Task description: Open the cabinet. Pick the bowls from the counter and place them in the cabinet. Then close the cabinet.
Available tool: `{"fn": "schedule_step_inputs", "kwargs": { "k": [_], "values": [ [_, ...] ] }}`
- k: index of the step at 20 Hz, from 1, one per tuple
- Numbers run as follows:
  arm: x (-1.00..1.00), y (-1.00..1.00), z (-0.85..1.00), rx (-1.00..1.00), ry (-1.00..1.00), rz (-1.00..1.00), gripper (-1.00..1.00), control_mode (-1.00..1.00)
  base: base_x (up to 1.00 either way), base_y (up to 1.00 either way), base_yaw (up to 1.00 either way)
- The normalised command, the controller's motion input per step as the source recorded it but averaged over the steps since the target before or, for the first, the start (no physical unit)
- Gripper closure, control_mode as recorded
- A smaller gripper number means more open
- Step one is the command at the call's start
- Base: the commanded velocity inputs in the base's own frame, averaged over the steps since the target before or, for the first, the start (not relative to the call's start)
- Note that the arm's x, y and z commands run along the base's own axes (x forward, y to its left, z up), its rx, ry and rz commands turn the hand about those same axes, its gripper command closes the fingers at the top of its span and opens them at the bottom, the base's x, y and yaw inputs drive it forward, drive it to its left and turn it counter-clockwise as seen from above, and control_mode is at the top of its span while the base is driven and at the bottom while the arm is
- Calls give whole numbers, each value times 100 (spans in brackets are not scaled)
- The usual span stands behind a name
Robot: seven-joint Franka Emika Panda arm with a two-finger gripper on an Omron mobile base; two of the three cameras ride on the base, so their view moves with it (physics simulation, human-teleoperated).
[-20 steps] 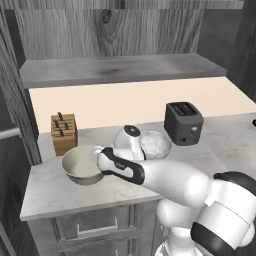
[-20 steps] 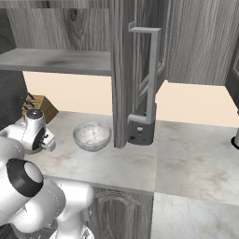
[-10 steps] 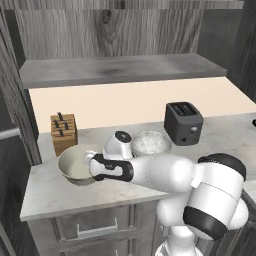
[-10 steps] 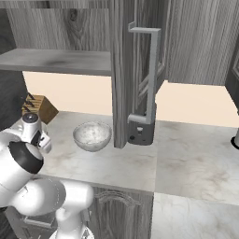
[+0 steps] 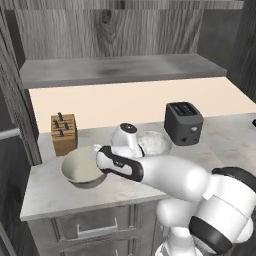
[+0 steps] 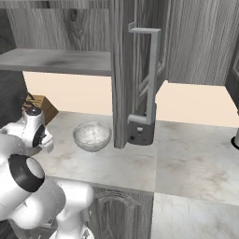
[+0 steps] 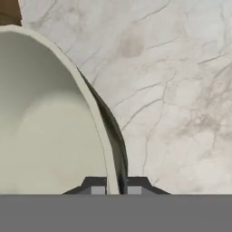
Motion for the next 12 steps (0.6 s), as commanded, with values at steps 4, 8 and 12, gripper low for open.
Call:
{"fn": "schedule_step_inputs", "kwargs": {
  "k": [4, 8, 12],
  "values": [
    [-95, -56, 68, 0, -7, -47, 100, -100, 0, 0, 0],
    [-60, -64, 48, 3, -1, -61, 100, -100, 0, 0, 0],
    [-56, -43, 42, 8, 0, -67, 100, -100, 0, 0, 0]
  ]
}}
